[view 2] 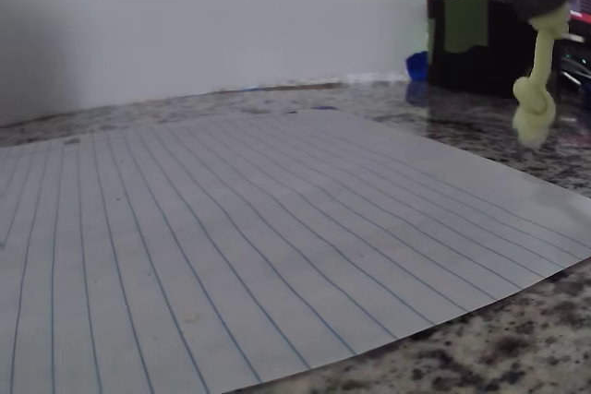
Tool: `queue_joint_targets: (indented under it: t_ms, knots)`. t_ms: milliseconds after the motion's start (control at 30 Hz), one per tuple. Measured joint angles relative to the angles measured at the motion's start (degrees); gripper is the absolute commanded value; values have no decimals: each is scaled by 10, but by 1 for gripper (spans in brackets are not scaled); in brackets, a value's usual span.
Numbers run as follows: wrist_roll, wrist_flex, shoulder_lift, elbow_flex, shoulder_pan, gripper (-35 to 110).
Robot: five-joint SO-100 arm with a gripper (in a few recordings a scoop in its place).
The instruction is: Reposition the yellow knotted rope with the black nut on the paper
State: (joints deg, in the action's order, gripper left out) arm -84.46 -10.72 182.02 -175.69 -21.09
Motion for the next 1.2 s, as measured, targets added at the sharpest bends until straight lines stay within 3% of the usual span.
queue_joint_targets:
  t_ms: [433, 1200]
  knots:
    - [14, -112, 52, -45, 102, 0]
    - [56, -181, 71, -48, 293, 0]
